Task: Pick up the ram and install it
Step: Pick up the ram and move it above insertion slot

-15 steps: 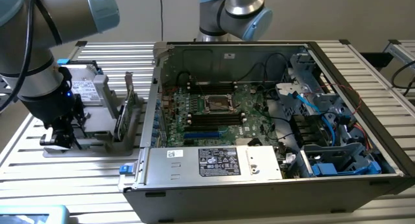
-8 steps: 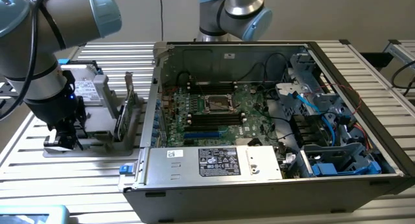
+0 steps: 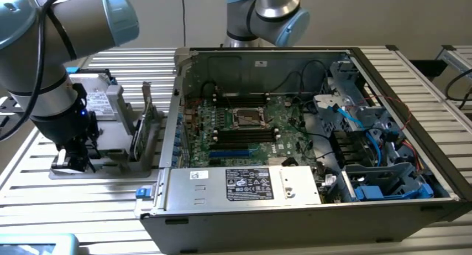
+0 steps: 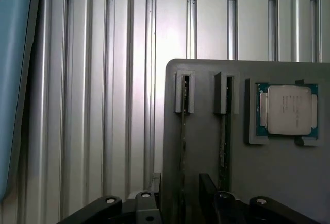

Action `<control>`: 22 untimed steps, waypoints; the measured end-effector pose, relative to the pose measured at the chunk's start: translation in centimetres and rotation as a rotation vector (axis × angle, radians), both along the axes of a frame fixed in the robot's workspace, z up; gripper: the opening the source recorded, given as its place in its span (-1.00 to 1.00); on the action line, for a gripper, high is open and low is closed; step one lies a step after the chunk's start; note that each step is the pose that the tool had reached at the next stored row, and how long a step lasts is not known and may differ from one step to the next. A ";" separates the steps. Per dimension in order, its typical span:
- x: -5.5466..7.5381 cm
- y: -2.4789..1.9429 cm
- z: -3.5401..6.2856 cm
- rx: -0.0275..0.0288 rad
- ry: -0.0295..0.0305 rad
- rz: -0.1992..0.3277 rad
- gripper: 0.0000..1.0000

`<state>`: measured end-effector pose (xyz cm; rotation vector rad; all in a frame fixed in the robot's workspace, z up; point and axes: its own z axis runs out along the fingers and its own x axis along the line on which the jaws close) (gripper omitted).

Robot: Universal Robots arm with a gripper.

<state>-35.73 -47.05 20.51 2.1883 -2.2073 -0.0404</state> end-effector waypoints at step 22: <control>-0.1 0.02 1.28 0.0000 0.0001 -0.001 -0.73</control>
